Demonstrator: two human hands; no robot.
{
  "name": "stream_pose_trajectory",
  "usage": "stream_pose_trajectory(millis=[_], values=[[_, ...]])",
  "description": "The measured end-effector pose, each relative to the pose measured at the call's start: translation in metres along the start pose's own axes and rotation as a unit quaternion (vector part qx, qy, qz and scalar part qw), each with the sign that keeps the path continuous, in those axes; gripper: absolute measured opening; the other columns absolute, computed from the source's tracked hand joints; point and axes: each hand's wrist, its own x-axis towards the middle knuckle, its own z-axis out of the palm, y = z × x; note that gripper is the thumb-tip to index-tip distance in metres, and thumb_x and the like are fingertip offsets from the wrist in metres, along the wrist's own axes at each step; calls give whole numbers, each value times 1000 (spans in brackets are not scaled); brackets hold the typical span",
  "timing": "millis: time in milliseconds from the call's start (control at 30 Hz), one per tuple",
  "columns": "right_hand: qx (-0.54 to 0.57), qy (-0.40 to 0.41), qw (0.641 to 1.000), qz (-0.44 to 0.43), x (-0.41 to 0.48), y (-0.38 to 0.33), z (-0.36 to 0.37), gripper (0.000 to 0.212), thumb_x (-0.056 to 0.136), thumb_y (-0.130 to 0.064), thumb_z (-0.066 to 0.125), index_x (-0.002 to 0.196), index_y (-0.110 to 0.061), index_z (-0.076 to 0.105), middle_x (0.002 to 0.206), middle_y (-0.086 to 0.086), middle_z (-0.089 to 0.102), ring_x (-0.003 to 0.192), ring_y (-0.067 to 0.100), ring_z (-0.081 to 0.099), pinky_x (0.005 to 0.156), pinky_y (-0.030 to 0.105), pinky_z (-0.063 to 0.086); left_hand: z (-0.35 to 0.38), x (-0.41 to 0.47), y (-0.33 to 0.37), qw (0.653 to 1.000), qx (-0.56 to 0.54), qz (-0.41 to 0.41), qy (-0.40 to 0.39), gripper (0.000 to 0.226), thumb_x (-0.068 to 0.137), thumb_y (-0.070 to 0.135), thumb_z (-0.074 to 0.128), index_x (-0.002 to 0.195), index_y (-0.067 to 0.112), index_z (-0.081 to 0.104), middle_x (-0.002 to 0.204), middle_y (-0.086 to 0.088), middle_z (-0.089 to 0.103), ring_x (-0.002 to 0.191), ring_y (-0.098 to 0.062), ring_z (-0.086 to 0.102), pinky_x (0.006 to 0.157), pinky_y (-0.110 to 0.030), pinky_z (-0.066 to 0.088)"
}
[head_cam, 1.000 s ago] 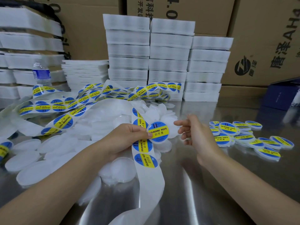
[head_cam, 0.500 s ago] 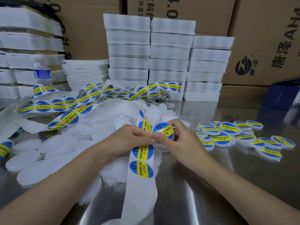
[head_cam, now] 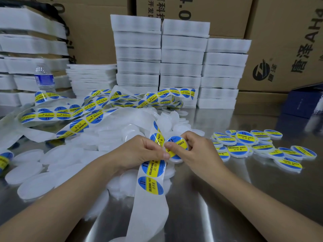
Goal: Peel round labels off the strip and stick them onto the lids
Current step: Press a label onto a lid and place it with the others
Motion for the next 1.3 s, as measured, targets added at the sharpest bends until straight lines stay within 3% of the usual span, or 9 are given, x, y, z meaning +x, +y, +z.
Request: stream_pose_trajectory(millis=[300, 567, 767, 900, 1000, 1133, 1300], values=[[-23, 24, 999, -19, 3, 2, -1, 55, 76, -60, 57, 58, -9, 48, 47, -2, 36, 50, 12, 31, 49, 26, 26, 0, 1, -1, 1000, -1, -1, -5, 37, 43, 51, 79, 68, 22, 78, 69, 1, 74, 61, -7, 67, 59, -16, 51], [-62, 19, 997, -42, 4, -2, -5, 53, 94, -41, 49, 50, -18, 30, 45, -1, 29, 52, 16, 30, 54, 32, 24, 1, 0, 0, 1000, -4, 2, -15, 37, 46, 50, 78, 70, 22, 79, 73, 0, 75, 65, -8, 68, 62, -16, 51], [-58, 13, 998, -21, 3, -2, -6, 54, 93, -48, 44, 51, -16, 32, 45, -1, 33, 52, 15, 32, 54, 32, 26, 0, 1, -1, 1000, 1, -2, -17, 38, 46, 52, 78, 71, 23, 79, 76, 1, 75, 68, -8, 69, 64, -16, 52], [-100, -18, 995, 15, 0, -4, -6, 65, 63, -80, 45, 54, -16, 37, 44, -5, 37, 50, 12, 35, 52, 33, 30, 0, 0, -1, 1000, 9, 1, -21, 34, 50, 51, 78, 70, 24, 79, 68, 4, 73, 62, -4, 67, 60, -13, 49], [-134, -33, 990, 14, -2, -3, -6, 67, 54, -84, 46, 55, -19, 35, 45, -5, 38, 49, 10, 37, 49, 29, 27, -1, 0, -2, 1000, 17, 1, -25, 34, 49, 51, 79, 71, 25, 79, 68, 5, 73, 62, -3, 66, 60, -11, 48], [-142, -28, 989, 8, -1, -4, -6, 65, 59, -80, 48, 54, -17, 34, 45, -3, 36, 50, 12, 36, 50, 31, 28, -1, 1, -2, 1000, 18, -5, -22, 31, 52, 51, 78, 70, 25, 78, 70, 6, 73, 66, -4, 66, 64, -13, 50], [-124, -15, 992, 7, 1, -4, -8, 60, 81, -65, 46, 52, -13, 35, 45, 0, 35, 54, 18, 37, 53, 35, 29, -1, 2, -3, 999, 29, -24, -9, 21, 69, 40, 81, 75, 20, 77, 75, 1, 73, 69, -7, 66, 69, -16, 51]])
